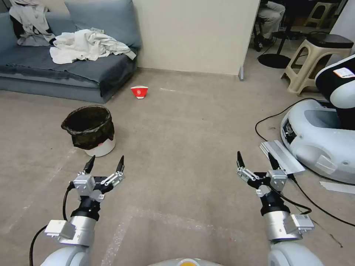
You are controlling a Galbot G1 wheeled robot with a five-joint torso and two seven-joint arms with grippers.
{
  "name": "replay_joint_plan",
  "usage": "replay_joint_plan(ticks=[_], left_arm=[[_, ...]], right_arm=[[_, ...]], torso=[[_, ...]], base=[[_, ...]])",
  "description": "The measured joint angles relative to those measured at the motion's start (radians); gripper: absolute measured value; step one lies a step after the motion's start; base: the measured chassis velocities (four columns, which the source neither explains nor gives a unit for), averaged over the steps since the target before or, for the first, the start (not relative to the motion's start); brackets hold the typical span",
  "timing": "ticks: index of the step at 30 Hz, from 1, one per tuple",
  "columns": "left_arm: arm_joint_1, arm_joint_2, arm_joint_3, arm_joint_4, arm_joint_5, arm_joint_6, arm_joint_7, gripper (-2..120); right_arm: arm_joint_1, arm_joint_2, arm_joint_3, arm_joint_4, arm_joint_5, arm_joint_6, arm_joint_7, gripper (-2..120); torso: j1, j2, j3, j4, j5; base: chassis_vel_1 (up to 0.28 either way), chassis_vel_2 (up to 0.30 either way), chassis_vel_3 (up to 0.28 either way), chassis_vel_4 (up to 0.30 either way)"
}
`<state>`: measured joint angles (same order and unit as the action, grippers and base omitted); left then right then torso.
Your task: Pick up the trash can from the floor.
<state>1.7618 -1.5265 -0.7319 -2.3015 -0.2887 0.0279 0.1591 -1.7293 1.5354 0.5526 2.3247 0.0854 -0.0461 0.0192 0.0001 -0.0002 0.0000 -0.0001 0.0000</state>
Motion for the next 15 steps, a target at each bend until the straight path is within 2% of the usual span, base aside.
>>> replay_joint_plan(ticks=[3, 6, 7, 9, 15], left_arm=[[-0.002, -0.010, 0.006, -0.022, 0.012, 0.043, -0.016, 100], [-0.006, -0.038, 0.026, -0.084, 0.055, 0.162, -0.065, 100], [-0.006, -0.038, 0.026, -0.084, 0.055, 0.162, -0.065, 100], [0.012, -0.029, 0.034, -0.060, 0.105, 0.094, -0.105, 100], [0.020, 0.002, 0.032, -0.019, 0.112, 0.019, -0.112, 100]], right_arm=[[0.006, 0.019, -0.001, 0.022, -0.019, -0.036, 0.006, 100], [0.017, 0.036, 0.000, 0.032, -0.032, -0.042, 0.007, 100], [0.017, 0.036, 0.000, 0.032, -0.032, -0.042, 0.007, 100], [0.016, 0.030, 0.003, 0.030, -0.026, -0.028, 0.006, 100], [0.016, 0.018, 0.003, 0.023, 0.000, -0.008, 0.007, 100]], torso=[[0.000, 0.000, 0.000, -0.0001, -0.0002], [0.000, 0.000, 0.000, 0.0000, 0.0001], [0.000, 0.000, 0.000, 0.0000, 0.0001], [0.000, 0.000, 0.000, 0.0002, 0.0000], [0.000, 0.000, 0.000, 0.0000, 0.0001]], base=[[0.000, 0.000, 0.000, 0.000], [0.000, 0.000, 0.000, 0.000], [0.000, 0.000, 0.000, 0.000], [0.000, 0.000, 0.000, 0.000], [0.000, 0.000, 0.000, 0.000]])
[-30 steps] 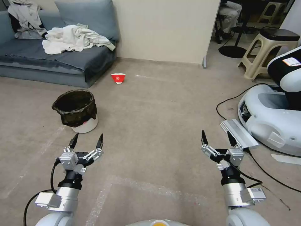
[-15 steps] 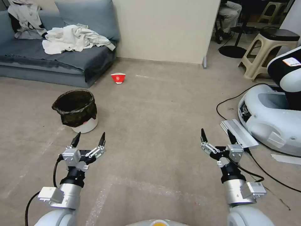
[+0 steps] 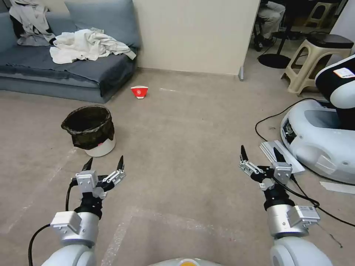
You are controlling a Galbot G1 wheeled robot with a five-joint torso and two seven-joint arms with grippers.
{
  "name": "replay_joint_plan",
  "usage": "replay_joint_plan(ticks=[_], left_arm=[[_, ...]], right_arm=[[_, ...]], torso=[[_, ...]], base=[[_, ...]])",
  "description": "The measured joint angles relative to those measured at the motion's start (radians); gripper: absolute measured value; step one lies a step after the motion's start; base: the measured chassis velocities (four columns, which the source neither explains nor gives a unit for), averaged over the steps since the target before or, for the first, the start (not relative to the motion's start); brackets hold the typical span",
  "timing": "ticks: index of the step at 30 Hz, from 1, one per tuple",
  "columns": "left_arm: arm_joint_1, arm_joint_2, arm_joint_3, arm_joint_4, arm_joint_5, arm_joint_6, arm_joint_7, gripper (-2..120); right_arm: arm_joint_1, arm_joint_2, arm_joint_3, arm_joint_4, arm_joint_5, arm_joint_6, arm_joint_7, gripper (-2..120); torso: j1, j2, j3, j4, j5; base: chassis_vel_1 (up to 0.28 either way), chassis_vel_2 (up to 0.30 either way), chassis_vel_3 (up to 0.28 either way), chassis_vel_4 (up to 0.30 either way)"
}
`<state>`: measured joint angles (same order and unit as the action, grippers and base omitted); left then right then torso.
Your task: Pick up the trash can from the floor.
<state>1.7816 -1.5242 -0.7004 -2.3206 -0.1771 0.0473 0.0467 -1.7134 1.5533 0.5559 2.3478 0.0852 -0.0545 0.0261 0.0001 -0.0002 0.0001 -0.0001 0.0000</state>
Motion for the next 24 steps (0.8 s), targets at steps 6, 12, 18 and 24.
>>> replay_joint_plan(ticks=[6, 12, 18, 24], left_arm=[[-0.001, 0.009, -0.008, 0.005, -0.017, -0.011, 0.000, 100], [-0.001, 0.002, -0.007, 0.005, -0.023, -0.011, 0.000, 100], [-0.001, -0.007, -0.010, 0.008, -0.023, -0.011, 0.001, 100], [-0.002, -0.014, -0.012, 0.010, -0.022, -0.009, -0.003, 100]], right_arm=[[0.003, -0.007, 0.000, -0.006, 0.011, 0.004, 0.002, 100], [0.004, -0.013, -0.001, -0.011, 0.015, 0.008, 0.002, 100], [0.008, -0.025, -0.001, -0.020, 0.025, 0.012, 0.002, 100], [0.014, -0.037, 0.000, -0.024, 0.035, 0.013, 0.002, 100]], torso=[[0.000, 0.000, 0.000, 0.0000, -0.0001], [0.000, 0.000, 0.000, 0.0000, -0.0001], [0.000, 0.000, 0.000, 0.0000, 0.0000], [0.000, 0.000, 0.000, 0.0000, -0.0001]], base=[[0.000, 0.000, 0.000, 0.000], [0.000, 0.000, 0.000, 0.000], [0.000, 0.000, 0.000, 0.000], [0.000, 0.000, 0.000, 0.000]])
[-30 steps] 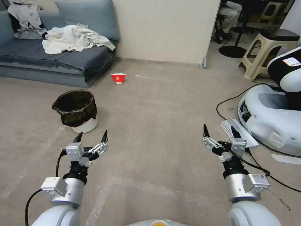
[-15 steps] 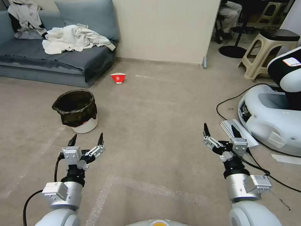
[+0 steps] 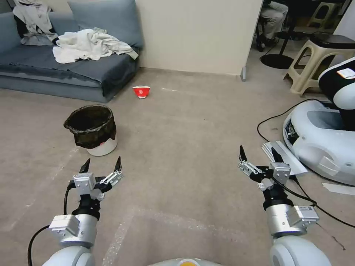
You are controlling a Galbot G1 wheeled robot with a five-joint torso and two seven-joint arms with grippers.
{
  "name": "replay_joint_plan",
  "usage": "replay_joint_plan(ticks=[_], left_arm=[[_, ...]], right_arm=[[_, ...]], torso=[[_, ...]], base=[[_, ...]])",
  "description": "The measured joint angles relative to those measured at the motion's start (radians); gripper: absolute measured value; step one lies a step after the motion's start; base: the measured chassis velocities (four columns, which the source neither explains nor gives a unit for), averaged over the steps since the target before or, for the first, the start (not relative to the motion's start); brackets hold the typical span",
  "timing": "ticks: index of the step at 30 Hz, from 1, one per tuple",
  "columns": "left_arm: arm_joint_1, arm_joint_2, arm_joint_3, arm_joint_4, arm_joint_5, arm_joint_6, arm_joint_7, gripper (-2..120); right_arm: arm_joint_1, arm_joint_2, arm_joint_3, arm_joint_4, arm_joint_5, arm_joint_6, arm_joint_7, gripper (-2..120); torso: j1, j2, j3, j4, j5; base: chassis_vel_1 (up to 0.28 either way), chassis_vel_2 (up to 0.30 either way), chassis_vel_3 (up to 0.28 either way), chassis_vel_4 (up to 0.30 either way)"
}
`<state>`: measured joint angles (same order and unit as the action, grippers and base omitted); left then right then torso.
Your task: Pick up the trash can from the floor.
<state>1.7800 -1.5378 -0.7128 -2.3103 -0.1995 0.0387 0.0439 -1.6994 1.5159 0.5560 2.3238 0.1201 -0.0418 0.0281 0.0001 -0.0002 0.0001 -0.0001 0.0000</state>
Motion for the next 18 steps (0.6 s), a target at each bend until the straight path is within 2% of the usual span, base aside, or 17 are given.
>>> replay_joint_plan(ticks=[18], left_arm=[[0.006, -0.012, -0.007, -0.011, 0.004, 0.017, -0.027, 100]], right_arm=[[0.008, -0.017, 0.000, -0.004, 0.024, 0.007, -0.009, 100]], torso=[[0.000, 0.000, 0.000, 0.0001, 0.0000]], base=[[0.053, 0.048, 0.049, 0.049]])
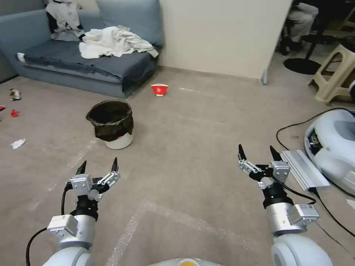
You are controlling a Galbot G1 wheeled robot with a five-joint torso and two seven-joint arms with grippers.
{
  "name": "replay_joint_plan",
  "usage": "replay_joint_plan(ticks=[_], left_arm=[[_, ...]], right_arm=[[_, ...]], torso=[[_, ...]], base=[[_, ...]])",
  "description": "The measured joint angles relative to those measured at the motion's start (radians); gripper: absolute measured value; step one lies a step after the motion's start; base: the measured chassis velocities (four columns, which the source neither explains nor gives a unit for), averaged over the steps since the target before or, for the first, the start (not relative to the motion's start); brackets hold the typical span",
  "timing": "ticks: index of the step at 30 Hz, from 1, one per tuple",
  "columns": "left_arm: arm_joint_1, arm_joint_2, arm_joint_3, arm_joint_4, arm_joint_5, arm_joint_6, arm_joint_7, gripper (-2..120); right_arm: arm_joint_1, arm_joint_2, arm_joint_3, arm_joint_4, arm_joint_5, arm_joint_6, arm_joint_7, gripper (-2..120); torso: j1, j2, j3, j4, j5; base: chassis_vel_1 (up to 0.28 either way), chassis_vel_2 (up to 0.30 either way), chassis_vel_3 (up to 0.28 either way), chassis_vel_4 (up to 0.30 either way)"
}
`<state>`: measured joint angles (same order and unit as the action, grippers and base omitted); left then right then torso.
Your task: Pick up the trash can from the floor.
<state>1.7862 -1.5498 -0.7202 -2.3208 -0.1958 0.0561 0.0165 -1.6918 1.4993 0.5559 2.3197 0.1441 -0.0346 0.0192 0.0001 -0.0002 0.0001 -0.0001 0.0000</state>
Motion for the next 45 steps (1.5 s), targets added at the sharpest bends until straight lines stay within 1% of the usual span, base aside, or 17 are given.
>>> replay_joint_plan(ticks=[23, 32, 37, 45], left_arm=[[0.003, 0.001, -0.010, -0.011, -0.002, 0.009, -0.011, 100], [-0.002, 0.001, -0.010, -0.006, -0.002, 0.001, -0.028, 100], [-0.004, 0.002, -0.010, 0.000, 0.002, -0.011, -0.031, 100], [-0.006, 0.003, -0.010, 0.002, 0.003, -0.014, -0.033, 100]], right_arm=[[-0.002, 0.005, -0.005, -0.001, 0.008, 0.005, -0.007, 100], [0.001, 0.005, -0.005, -0.008, 0.011, 0.022, -0.011, 100], [0.003, 0.004, -0.005, -0.016, 0.015, 0.034, -0.016, 100], [0.004, 0.006, -0.008, -0.031, 0.021, 0.064, -0.044, 100]], torso=[[0.000, 0.000, 0.000, -0.0001, 0.0000], [0.000, 0.000, 0.000, 0.0002, 0.0000], [0.000, 0.000, 0.000, -0.0003, 0.0000], [0.000, 0.000, 0.000, -0.0002, 0.0000]], base=[[0.059, 0.054, 0.052, 0.058], [0.052, 0.044, 0.040, 0.041], [0.000, 0.000, 0.000, 0.000], [0.000, 0.000, 0.000, 0.000]])
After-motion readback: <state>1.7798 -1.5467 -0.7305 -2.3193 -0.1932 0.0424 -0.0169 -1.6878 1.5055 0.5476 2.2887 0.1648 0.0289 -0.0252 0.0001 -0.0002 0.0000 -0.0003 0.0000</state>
